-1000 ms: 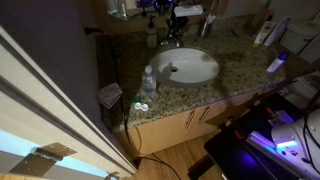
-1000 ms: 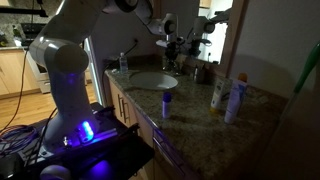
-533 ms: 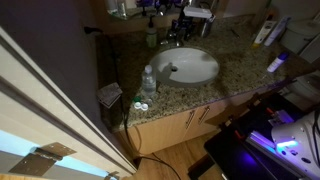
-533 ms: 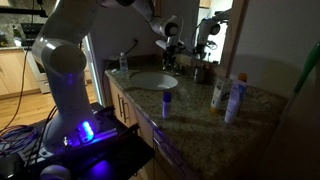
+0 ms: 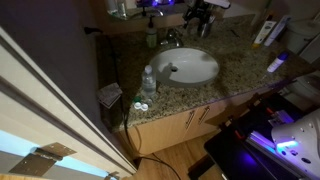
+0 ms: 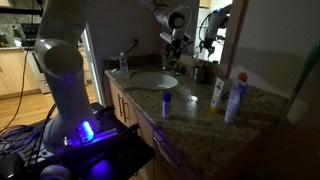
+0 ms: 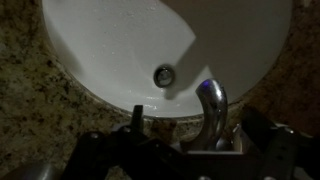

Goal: Pick up the tooth brush wet it and put it back in the holder then close the tap

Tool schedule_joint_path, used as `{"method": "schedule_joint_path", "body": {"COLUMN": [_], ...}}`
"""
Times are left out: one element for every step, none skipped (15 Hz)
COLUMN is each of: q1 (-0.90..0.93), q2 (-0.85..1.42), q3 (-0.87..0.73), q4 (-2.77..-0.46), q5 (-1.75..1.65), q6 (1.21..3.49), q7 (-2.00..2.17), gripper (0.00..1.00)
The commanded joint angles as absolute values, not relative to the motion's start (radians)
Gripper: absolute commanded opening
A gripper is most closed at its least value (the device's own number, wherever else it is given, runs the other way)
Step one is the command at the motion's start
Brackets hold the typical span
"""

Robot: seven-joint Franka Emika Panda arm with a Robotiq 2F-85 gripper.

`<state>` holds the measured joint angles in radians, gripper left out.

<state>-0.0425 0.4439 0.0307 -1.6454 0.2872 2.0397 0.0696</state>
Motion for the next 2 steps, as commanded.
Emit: {"method": "schedule_joint_path", "body": {"q1": [-0.041, -0.04], "q2": [0.438, 0.436], "q3": [0.028, 0.03], "q4": [-1.649, -1.652], "q5": [0.289, 0.289], "q6": [2.037, 2.037], "q7": [0.067, 0.067], "gripper": [1.0, 1.0]}}
